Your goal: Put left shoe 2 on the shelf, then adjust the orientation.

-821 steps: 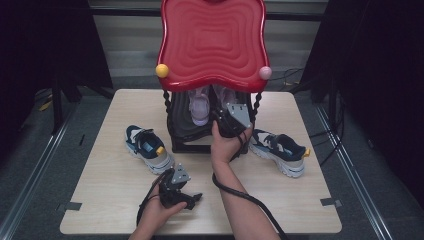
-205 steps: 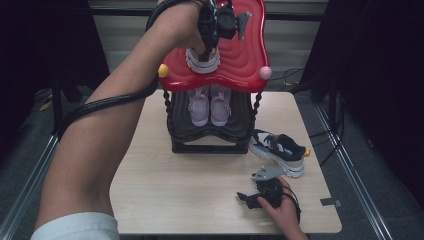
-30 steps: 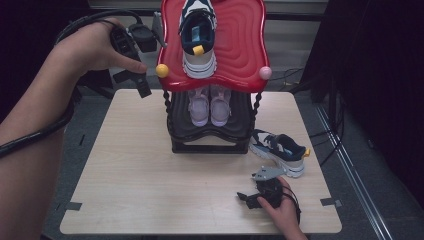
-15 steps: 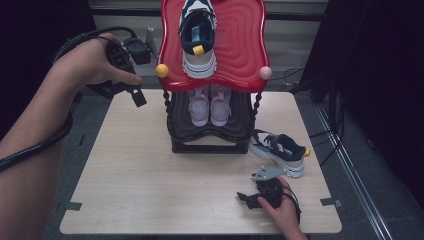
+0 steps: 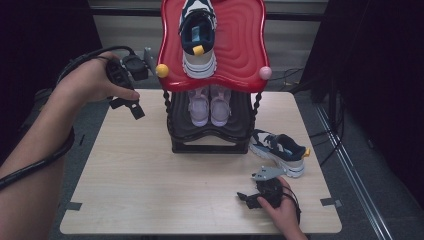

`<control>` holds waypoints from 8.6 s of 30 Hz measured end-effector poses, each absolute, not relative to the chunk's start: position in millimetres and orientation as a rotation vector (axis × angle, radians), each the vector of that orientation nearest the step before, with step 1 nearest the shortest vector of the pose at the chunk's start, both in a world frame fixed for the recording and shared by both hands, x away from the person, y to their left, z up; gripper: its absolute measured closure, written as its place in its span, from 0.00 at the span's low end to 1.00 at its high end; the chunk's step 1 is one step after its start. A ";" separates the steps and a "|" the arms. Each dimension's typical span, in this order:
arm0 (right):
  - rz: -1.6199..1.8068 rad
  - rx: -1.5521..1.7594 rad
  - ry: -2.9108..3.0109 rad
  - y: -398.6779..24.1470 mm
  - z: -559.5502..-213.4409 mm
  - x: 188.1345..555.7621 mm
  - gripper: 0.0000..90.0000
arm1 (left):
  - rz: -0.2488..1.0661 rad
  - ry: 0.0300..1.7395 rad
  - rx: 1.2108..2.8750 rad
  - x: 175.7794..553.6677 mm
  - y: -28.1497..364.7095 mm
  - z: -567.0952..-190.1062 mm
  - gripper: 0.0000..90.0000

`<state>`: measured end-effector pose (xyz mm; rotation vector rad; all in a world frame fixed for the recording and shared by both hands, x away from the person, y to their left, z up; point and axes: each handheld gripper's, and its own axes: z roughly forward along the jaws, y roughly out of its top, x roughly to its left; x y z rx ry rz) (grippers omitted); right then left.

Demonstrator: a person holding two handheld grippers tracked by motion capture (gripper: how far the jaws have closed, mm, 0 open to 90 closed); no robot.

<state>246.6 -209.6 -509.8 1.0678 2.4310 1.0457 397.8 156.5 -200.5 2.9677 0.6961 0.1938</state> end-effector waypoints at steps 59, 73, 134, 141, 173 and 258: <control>1.047 1.067 2.429 -209.4 -510.0 246.6 0.13 | 0.073 0.653 2.963 385.9 143.9 -383.0 0.25; 1.047 1.067 2.429 -209.4 -510.0 246.5 0.13 | 0.081 0.710 2.870 381.5 141.6 -425.0 0.25; 1.046 1.067 2.430 -209.4 -510.1 246.6 0.13 | 0.332 0.928 2.256 351.7 162.0 -503.6 0.15; 1.050 1.058 2.440 -209.0 -510.2 246.4 0.12 | 0.360 0.910 2.202 347.5 165.7 -508.3 0.15; 1.063 0.975 2.534 -243.0 -465.6 255.1 0.19 | 0.367 0.902 2.187 346.1 166.3 -510.0 0.14; 0.960 1.204 2.358 -279.3 -432.3 284.2 0.53 | 0.361 0.905 2.184 346.0 166.0 -510.2 0.14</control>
